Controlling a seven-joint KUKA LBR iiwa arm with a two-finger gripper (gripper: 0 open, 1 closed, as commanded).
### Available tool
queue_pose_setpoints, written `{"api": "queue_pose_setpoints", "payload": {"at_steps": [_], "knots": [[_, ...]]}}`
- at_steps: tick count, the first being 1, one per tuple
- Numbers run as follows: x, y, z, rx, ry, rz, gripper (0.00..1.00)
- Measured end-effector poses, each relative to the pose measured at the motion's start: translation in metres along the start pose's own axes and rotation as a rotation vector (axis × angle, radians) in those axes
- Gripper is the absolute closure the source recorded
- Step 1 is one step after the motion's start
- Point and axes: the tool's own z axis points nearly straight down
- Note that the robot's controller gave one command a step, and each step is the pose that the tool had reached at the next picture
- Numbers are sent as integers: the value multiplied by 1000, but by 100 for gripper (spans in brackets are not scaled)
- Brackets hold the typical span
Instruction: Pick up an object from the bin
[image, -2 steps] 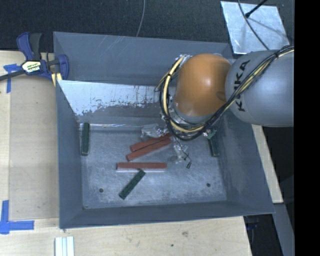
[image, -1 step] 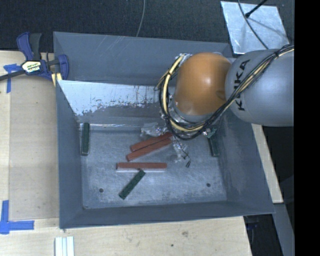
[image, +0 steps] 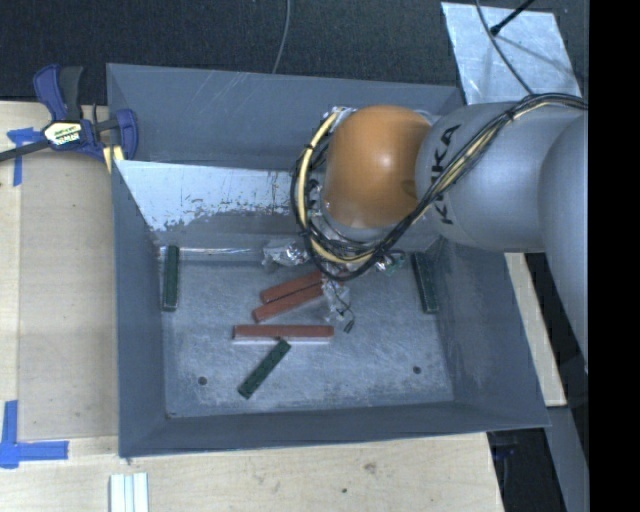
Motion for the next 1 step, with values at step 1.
{"api": "queue_pose_setpoints", "payload": {"at_steps": [1], "knots": [[3,13,12,-5,6,169,100]]}}
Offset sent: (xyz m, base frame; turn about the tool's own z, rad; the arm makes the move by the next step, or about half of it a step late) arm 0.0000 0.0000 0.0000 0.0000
